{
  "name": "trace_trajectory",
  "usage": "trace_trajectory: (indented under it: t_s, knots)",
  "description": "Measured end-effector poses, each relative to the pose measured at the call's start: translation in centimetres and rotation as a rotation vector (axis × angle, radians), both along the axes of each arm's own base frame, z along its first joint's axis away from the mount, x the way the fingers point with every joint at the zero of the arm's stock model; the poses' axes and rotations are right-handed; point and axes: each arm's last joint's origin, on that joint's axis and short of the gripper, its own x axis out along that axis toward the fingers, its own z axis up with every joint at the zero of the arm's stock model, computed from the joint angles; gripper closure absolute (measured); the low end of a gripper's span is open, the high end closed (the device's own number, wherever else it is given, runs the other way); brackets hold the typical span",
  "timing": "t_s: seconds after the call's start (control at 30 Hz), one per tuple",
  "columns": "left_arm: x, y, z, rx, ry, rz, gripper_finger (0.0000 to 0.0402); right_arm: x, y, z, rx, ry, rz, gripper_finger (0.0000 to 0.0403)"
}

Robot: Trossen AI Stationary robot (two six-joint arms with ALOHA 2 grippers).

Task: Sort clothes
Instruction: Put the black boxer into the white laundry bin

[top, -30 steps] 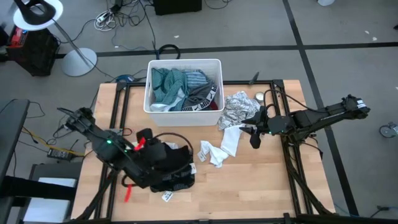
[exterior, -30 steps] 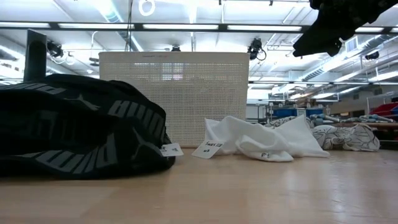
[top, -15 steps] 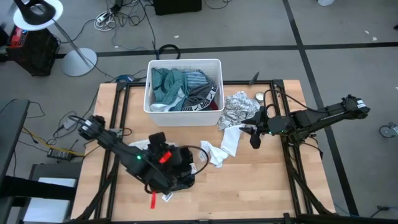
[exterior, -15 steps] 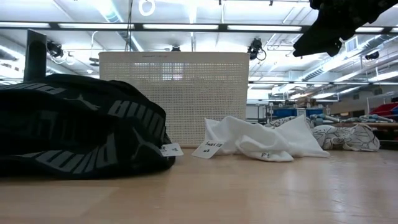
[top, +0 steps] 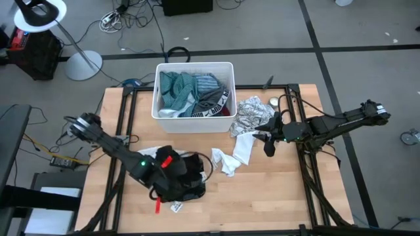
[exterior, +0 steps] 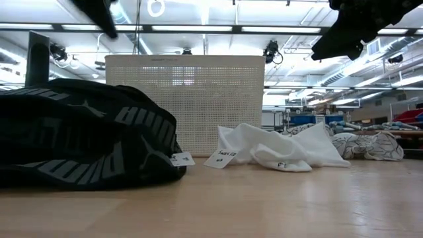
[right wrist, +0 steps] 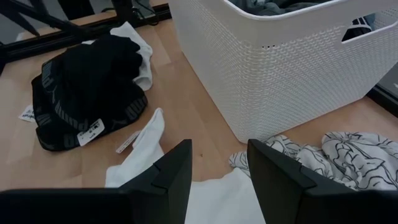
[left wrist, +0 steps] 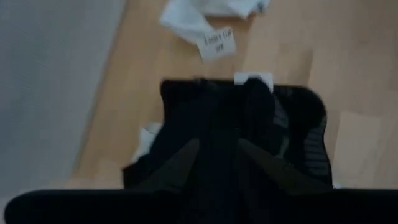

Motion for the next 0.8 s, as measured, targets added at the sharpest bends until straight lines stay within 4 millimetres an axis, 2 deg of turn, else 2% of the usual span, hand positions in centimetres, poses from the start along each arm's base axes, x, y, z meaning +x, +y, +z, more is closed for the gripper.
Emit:
trace_trajectory:
  t_s: [0.23, 0.43, 0.8]
  knots:
    - [-1.7, 2.2, -2.6, -0.213, -0.092, 0.009, 0.0294, 0.0, 0.0, 0.0, -0.001, 0.000, 0.000, 0.0247]
    - [-1.4, 2.4, -4.1, -0.365, -0.113, -0.021, 0.0294, 0.0, 0.0, 0.0, -0.001, 0.001, 0.000, 0.0247]
    - [-1.2, 2.4, -6.2, -0.291, -0.007, 0.033, 0.0294, 0.0, 0.0, 0.0, -0.001, -0.004, -0.001, 0.0247]
